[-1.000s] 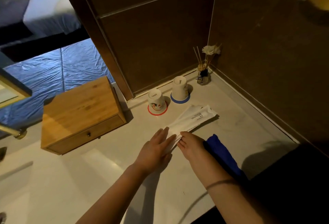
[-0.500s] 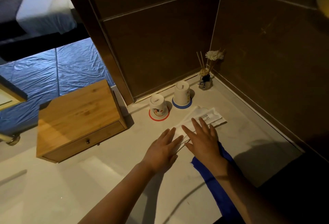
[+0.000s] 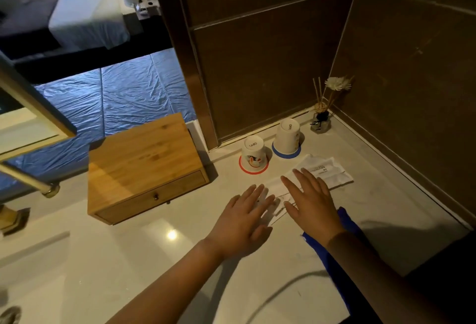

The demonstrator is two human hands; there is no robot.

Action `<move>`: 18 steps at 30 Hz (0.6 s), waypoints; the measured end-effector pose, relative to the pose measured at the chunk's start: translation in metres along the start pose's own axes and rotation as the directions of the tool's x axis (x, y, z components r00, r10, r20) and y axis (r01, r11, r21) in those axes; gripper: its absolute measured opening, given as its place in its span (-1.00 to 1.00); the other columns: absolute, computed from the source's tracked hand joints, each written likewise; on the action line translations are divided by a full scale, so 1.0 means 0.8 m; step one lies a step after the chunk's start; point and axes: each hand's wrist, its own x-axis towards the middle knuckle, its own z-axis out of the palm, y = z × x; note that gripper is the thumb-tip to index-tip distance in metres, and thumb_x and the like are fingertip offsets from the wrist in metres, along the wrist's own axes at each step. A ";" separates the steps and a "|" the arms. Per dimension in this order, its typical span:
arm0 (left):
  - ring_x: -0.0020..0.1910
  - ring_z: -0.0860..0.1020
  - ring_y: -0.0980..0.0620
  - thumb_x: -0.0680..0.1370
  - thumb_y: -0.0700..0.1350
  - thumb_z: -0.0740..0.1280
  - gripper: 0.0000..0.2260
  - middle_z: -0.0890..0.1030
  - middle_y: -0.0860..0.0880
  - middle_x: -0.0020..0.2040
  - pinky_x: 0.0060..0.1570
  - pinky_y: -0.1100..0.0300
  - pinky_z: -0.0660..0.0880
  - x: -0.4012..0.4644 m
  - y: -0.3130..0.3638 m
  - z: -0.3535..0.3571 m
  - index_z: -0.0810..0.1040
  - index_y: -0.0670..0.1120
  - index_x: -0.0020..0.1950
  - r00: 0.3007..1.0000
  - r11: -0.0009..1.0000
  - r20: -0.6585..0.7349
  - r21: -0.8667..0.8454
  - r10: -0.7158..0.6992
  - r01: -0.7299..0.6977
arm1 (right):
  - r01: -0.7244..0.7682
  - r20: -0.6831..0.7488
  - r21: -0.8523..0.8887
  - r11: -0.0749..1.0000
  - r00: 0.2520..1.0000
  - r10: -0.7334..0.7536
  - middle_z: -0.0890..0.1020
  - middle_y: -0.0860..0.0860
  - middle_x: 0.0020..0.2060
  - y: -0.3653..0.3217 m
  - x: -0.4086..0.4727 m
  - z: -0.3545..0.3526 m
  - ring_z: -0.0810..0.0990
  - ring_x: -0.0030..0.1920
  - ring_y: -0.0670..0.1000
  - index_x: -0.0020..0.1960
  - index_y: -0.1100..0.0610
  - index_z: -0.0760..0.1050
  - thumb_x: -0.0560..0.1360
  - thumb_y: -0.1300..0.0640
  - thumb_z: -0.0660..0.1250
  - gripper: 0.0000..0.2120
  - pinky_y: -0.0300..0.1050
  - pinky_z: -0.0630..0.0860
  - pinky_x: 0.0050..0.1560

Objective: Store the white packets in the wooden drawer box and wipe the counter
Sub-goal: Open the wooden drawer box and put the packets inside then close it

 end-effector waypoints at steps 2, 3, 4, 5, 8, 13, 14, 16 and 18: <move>0.28 0.48 -0.03 0.57 0.07 0.11 -0.58 0.50 -0.11 0.33 0.20 0.12 0.49 -0.039 -0.018 -0.022 0.33 -0.05 0.39 0.981 0.995 -0.170 -0.006 0.094 -0.096 | 0.083 -0.126 0.131 0.988 0.990 -0.066 0.57 0.12 0.21 -0.026 -0.006 -0.005 0.53 0.22 0.14 0.27 0.08 0.47 0.44 0.02 0.38 -0.58 0.07 0.51 0.16; 0.12 0.57 0.00 0.56 0.02 0.15 -0.64 0.60 -0.10 0.19 0.06 0.18 0.53 -0.059 -0.032 -0.033 0.43 -0.10 0.30 0.962 0.991 -0.238 0.023 0.133 -0.131 | 0.139 -0.162 0.152 0.979 0.980 -0.114 0.63 0.08 0.08 -0.041 -0.009 -0.006 0.60 0.08 0.09 0.16 0.10 0.54 0.41 0.05 0.42 -0.66 -0.01 0.59 0.03; 0.02 0.60 0.00 0.55 -0.03 0.19 -0.68 0.64 -0.09 0.09 -0.02 0.20 0.54 -0.078 -0.048 -0.043 0.49 -0.12 0.23 0.952 0.989 -0.268 0.067 0.147 -0.133 | 0.190 -0.168 0.144 0.971 0.972 -0.165 0.66 0.04 -0.03 -0.058 -0.011 -0.006 0.63 -0.04 0.04 0.07 0.09 0.57 0.38 0.06 0.45 -0.72 -0.09 0.62 -0.08; -0.02 0.62 -0.01 0.53 -0.07 0.23 -0.71 0.66 -0.10 0.05 -0.06 0.19 0.54 -0.095 -0.066 -0.054 0.52 -0.15 0.19 0.953 0.989 -0.276 0.109 0.129 -0.103 | 0.226 -0.155 0.151 0.962 0.967 -0.203 0.66 -0.01 -0.09 -0.076 -0.011 -0.006 0.63 -0.11 -0.02 0.02 0.06 0.58 0.37 0.06 0.46 -0.76 -0.18 0.61 -0.16; -0.06 0.64 -0.14 0.50 -0.13 0.31 -0.73 0.65 -0.17 0.03 -0.10 0.08 0.57 -0.131 -0.127 -0.088 0.56 -0.20 0.15 0.938 0.986 -0.346 0.155 -0.008 0.065 | 0.273 -0.110 0.294 0.916 0.962 -0.251 0.64 -0.06 -0.13 -0.134 0.001 -0.002 0.58 -0.17 -0.10 -0.02 0.00 0.54 0.45 0.03 0.37 -0.87 -0.37 0.47 -0.24; 0.21 0.51 -0.18 0.58 0.05 0.13 -0.60 0.51 -0.19 0.29 0.16 -0.09 0.44 -0.143 -0.231 -0.149 0.43 -0.12 0.33 0.875 0.924 -0.437 0.205 -0.207 0.321 | 0.237 -0.033 0.515 0.824 0.966 -0.257 0.58 -0.08 -0.04 -0.225 0.051 0.014 0.54 -0.09 -0.07 0.05 -0.13 0.41 0.47 -0.20 0.03 -0.71 -0.26 0.39 -0.25; 0.34 0.41 -0.17 0.58 0.09 0.09 -0.56 0.41 -0.17 0.39 0.26 -0.14 0.34 -0.141 -0.247 -0.153 0.35 -0.06 0.40 0.880 0.899 -0.386 0.218 -0.278 0.380 | 0.204 0.028 0.534 0.821 0.965 -0.259 0.56 -0.07 -0.02 -0.241 0.062 0.018 0.53 -0.06 -0.03 0.08 -0.15 0.38 0.47 -0.21 0.04 -0.72 -0.18 0.44 -0.22; 0.50 0.16 -0.12 0.57 0.17 0.02 -0.50 0.21 -0.10 0.52 0.38 -0.20 0.12 -0.139 -0.275 -0.148 0.19 0.05 0.48 0.871 0.855 -0.266 0.216 -0.414 0.472 | 0.063 0.212 0.571 0.819 0.952 -0.221 0.54 -0.05 -0.07 -0.272 0.082 0.023 0.54 -0.07 0.02 0.01 -0.16 0.36 0.48 -0.20 0.09 -0.80 -0.08 0.48 -0.19; 0.53 0.04 -0.09 0.56 0.20 -0.01 -0.49 0.12 -0.07 0.55 0.40 -0.21 0.04 -0.138 -0.293 -0.135 0.10 0.11 0.50 0.852 0.836 -0.198 0.179 -0.485 0.518 | -0.188 0.411 0.658 0.729 0.901 -0.138 0.54 -0.02 -0.18 -0.300 0.098 0.021 0.54 -0.17 0.05 -0.12 -0.09 0.41 0.48 -0.16 0.12 -0.82 -0.05 0.46 -0.19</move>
